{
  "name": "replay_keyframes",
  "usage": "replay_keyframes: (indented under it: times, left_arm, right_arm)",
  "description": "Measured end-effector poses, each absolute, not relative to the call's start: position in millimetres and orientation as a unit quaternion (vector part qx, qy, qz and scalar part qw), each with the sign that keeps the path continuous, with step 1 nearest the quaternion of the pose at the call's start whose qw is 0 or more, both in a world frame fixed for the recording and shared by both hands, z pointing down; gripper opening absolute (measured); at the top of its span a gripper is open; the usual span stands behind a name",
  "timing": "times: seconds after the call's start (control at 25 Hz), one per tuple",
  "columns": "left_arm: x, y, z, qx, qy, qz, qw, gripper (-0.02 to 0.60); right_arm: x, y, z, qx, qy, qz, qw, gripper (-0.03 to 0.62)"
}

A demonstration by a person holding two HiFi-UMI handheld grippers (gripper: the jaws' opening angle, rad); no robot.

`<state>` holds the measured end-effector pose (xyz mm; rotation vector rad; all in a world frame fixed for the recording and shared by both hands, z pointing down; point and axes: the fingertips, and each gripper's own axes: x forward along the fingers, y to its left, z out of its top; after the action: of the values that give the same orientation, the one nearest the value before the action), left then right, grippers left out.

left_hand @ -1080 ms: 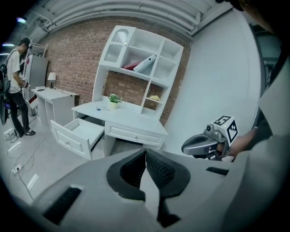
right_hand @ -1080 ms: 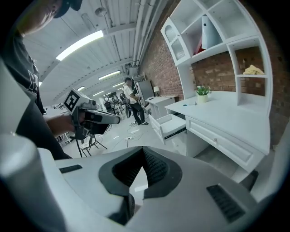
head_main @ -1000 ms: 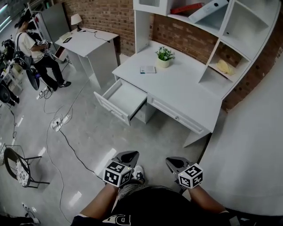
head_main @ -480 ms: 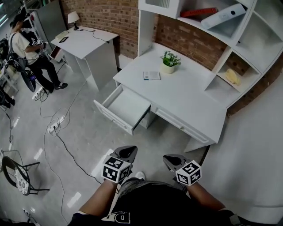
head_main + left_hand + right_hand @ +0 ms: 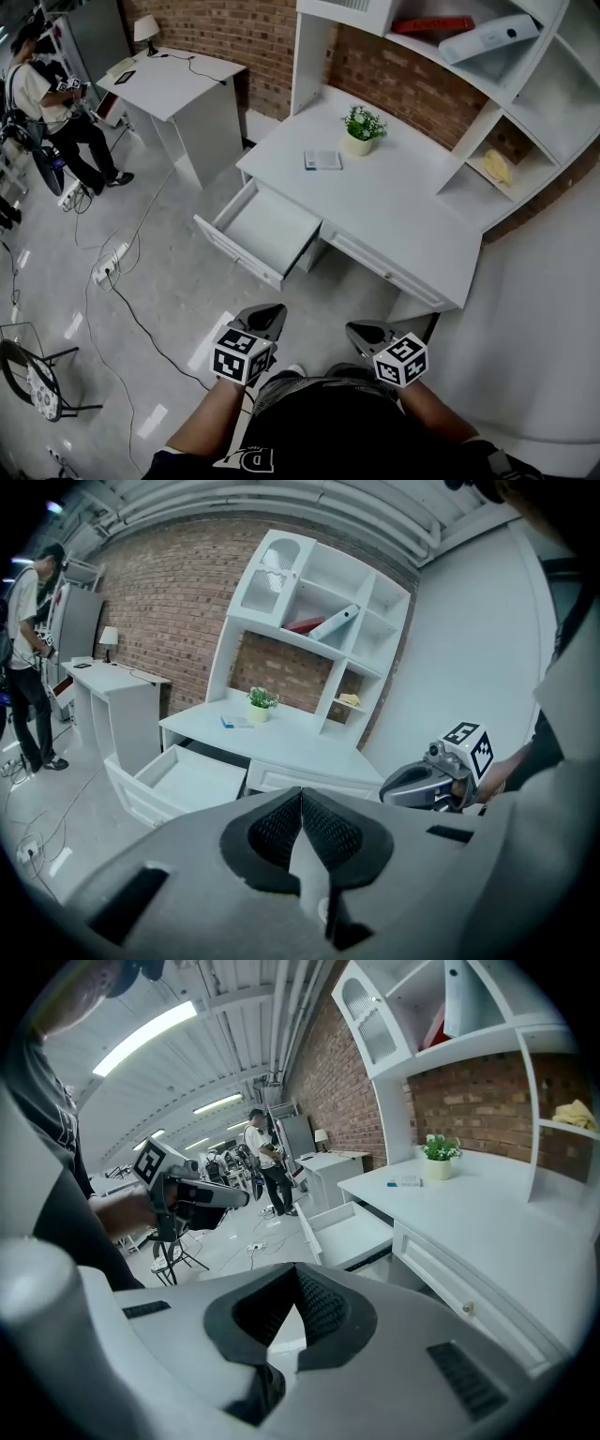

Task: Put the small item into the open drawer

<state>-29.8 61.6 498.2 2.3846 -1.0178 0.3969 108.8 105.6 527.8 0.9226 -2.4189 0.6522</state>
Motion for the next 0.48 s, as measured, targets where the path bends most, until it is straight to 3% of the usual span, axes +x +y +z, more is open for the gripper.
replay_keyframes:
  times: [0.48]
  left_arm:
    - [-50.9,33.8,513.3,0.857,-0.412,0.152,0.269,0.017]
  right_arm:
    - [104.3,44.7,532.1,0.32,-0.892,0.228,0.225,0.003]
